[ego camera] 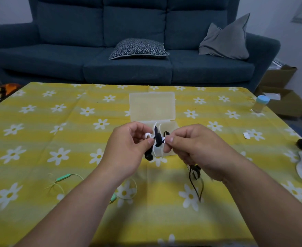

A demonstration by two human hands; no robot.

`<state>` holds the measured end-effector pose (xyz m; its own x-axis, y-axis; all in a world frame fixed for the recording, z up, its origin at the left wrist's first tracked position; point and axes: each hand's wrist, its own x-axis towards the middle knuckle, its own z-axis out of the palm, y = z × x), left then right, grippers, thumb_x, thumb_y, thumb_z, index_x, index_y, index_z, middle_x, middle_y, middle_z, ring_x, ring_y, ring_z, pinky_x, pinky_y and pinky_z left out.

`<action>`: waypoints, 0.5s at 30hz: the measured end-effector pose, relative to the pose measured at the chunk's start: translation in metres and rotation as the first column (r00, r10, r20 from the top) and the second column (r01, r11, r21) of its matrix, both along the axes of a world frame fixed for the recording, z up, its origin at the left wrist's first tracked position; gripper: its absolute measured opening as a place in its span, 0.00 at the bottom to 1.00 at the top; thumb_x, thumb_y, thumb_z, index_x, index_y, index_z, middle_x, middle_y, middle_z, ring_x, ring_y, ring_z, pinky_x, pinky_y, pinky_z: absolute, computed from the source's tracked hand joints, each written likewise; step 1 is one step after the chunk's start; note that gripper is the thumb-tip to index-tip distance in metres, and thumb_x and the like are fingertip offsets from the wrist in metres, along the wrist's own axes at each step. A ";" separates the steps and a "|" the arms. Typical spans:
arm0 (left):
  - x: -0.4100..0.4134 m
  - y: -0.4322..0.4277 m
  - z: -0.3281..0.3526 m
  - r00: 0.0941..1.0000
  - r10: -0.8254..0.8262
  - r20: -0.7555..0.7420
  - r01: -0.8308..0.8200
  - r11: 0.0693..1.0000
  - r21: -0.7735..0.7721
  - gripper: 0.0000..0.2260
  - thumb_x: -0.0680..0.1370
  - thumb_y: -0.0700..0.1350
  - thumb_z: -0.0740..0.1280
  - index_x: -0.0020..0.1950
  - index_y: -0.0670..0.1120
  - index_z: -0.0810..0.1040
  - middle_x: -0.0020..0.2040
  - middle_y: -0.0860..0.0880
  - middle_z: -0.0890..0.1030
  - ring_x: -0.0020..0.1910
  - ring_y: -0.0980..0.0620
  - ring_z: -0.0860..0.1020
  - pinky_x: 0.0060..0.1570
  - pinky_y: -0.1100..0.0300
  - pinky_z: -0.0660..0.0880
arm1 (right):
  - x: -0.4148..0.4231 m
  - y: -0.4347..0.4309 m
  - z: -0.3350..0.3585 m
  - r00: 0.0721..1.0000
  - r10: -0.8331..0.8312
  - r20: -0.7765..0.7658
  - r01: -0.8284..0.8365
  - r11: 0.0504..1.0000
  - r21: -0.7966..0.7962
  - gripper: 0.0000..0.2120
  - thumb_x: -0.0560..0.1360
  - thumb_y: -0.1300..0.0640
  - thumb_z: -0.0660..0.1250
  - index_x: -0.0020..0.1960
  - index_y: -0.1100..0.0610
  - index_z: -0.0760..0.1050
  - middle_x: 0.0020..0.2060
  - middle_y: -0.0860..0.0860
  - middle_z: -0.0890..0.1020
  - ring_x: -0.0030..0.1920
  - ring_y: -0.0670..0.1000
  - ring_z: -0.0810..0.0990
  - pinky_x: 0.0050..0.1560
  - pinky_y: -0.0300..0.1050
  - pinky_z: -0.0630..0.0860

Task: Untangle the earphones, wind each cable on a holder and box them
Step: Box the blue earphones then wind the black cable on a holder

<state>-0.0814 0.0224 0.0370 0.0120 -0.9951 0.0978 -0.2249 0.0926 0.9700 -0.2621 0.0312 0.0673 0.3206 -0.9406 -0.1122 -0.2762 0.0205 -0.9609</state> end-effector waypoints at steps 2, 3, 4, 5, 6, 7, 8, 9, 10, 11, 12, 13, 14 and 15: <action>-0.002 0.002 0.002 0.997 -0.057 0.044 0.057 0.998 0.003 0.07 0.74 0.32 0.71 0.46 0.44 0.81 0.38 0.47 0.81 0.35 0.54 0.77 0.36 0.67 0.75 | -0.002 0.000 0.001 0.999 -0.044 0.016 0.044 0.999 -0.022 0.15 0.80 0.58 0.65 0.38 0.62 0.81 0.24 0.50 0.63 0.27 0.49 0.57 0.30 0.45 0.54; -0.002 0.003 0.003 0.994 -0.086 0.060 0.086 0.996 0.004 0.07 0.74 0.32 0.71 0.46 0.44 0.81 0.38 0.47 0.81 0.35 0.55 0.77 0.36 0.67 0.74 | -0.002 -0.001 0.001 0.998 -0.066 0.016 0.066 0.997 -0.032 0.15 0.79 0.58 0.66 0.37 0.63 0.81 0.24 0.49 0.63 0.27 0.49 0.57 0.30 0.45 0.54; -0.003 0.004 0.004 0.991 -0.112 0.072 0.111 0.994 0.007 0.07 0.74 0.32 0.71 0.46 0.44 0.81 0.38 0.46 0.81 0.35 0.55 0.77 0.36 0.68 0.74 | -0.003 -0.001 0.002 0.996 -0.088 0.008 0.088 0.995 -0.046 0.15 0.79 0.58 0.66 0.36 0.63 0.80 0.23 0.49 0.63 0.26 0.49 0.58 0.30 0.44 0.54; -0.004 0.005 0.005 0.988 -0.132 0.084 0.132 0.991 0.011 0.07 0.74 0.32 0.71 0.46 0.44 0.81 0.39 0.45 0.81 0.36 0.56 0.77 0.37 0.68 0.74 | -0.004 -0.002 0.003 0.994 -0.113 -0.012 0.111 0.991 -0.071 0.15 0.79 0.58 0.67 0.35 0.62 0.80 0.22 0.48 0.64 0.26 0.48 0.59 0.31 0.43 0.55; -0.004 0.006 0.006 0.984 -0.149 0.099 0.148 0.989 0.014 0.08 0.74 0.32 0.71 0.45 0.45 0.81 0.38 0.45 0.81 0.36 0.56 0.76 0.37 0.68 0.74 | -0.005 -0.002 0.004 0.989 -0.140 -0.041 0.135 0.985 -0.105 0.14 0.78 0.58 0.67 0.35 0.62 0.79 0.21 0.46 0.65 0.25 0.46 0.61 0.31 0.43 0.56; -0.004 0.006 0.006 0.980 -0.164 0.111 0.163 0.986 0.019 0.08 0.74 0.32 0.72 0.45 0.45 0.81 0.38 0.47 0.80 0.35 0.56 0.76 0.37 0.68 0.74 | -0.006 -0.003 0.004 0.983 -0.166 -0.073 0.155 0.978 -0.141 0.14 0.78 0.58 0.68 0.34 0.61 0.79 0.20 0.43 0.66 0.23 0.43 0.62 0.32 0.42 0.58; -0.004 0.007 0.007 0.977 -0.180 0.112 0.178 0.984 0.028 0.08 0.74 0.32 0.72 0.45 0.45 0.81 0.38 0.48 0.79 0.35 0.57 0.75 0.37 0.68 0.74 | -0.007 -0.004 0.005 0.978 -0.186 -0.096 0.168 0.971 -0.171 0.14 0.77 0.58 0.69 0.34 0.60 0.79 0.19 0.42 0.67 0.22 0.42 0.64 0.32 0.41 0.60; -0.004 0.008 0.007 0.975 -0.199 0.104 0.195 0.980 0.040 0.08 0.74 0.32 0.72 0.45 0.45 0.81 0.38 0.49 0.79 0.36 0.56 0.75 0.38 0.68 0.74 | -0.008 -0.004 0.005 0.974 -0.199 -0.105 0.177 0.965 -0.193 0.13 0.77 0.58 0.69 0.34 0.59 0.79 0.18 0.42 0.68 0.21 0.42 0.65 0.31 0.39 0.61; -0.004 0.009 0.008 0.971 -0.219 0.095 0.215 0.975 0.050 0.08 0.74 0.32 0.72 0.45 0.45 0.81 0.38 0.49 0.79 0.36 0.56 0.76 0.38 0.68 0.74 | -0.008 -0.005 0.005 0.972 -0.211 -0.103 0.186 0.960 -0.208 0.13 0.77 0.58 0.69 0.35 0.60 0.79 0.17 0.41 0.68 0.20 0.42 0.66 0.29 0.36 0.62; -0.005 0.010 0.008 0.967 -0.239 0.090 0.234 0.970 0.058 0.08 0.74 0.33 0.72 0.46 0.45 0.81 0.38 0.48 0.80 0.36 0.56 0.76 0.38 0.68 0.74 | -0.008 -0.005 0.005 0.969 -0.225 -0.099 0.199 0.954 -0.223 0.12 0.77 0.58 0.70 0.36 0.61 0.79 0.17 0.41 0.69 0.20 0.41 0.67 0.27 0.32 0.63; -0.005 0.011 0.008 0.963 -0.257 0.086 0.252 0.966 0.064 0.07 0.74 0.33 0.72 0.46 0.45 0.81 0.38 0.49 0.80 0.36 0.55 0.76 0.38 0.68 0.74 | -0.008 -0.005 0.005 0.965 -0.244 -0.099 0.214 0.946 -0.242 0.11 0.76 0.58 0.71 0.37 0.62 0.80 0.18 0.41 0.70 0.21 0.40 0.69 0.27 0.30 0.63; -0.006 0.012 0.008 0.960 -0.271 0.075 0.266 0.962 0.069 0.07 0.74 0.33 0.71 0.46 0.45 0.81 0.38 0.49 0.79 0.36 0.56 0.75 0.38 0.68 0.73 | -0.008 -0.006 0.005 0.959 -0.265 -0.103 0.230 0.936 -0.266 0.11 0.76 0.57 0.72 0.37 0.62 0.80 0.19 0.42 0.72 0.22 0.40 0.70 0.27 0.29 0.64; -0.006 0.012 0.008 0.958 -0.281 0.052 0.277 0.958 0.075 0.07 0.74 0.32 0.71 0.46 0.44 0.81 0.37 0.50 0.79 0.36 0.56 0.76 0.38 0.68 0.73 | -0.008 -0.007 0.004 0.952 -0.284 -0.111 0.243 0.926 -0.289 0.11 0.75 0.56 0.72 0.37 0.61 0.81 0.22 0.45 0.75 0.24 0.40 0.71 0.29 0.31 0.67; -0.007 0.012 0.008 0.957 -0.290 0.013 0.288 0.954 0.081 0.08 0.74 0.32 0.71 0.46 0.44 0.81 0.38 0.50 0.79 0.37 0.56 0.76 0.39 0.67 0.74 | -0.008 -0.008 0.003 0.945 -0.303 -0.119 0.255 0.917 -0.307 0.12 0.75 0.54 0.73 0.36 0.60 0.81 0.24 0.49 0.77 0.27 0.41 0.73 0.31 0.34 0.69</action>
<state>-0.0881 0.0348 0.0447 -0.2787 -0.9602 0.0166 -0.2237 0.0818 0.9712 -0.2700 0.0230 0.0698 0.0403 -0.9887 0.1445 -0.4502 -0.1471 -0.8807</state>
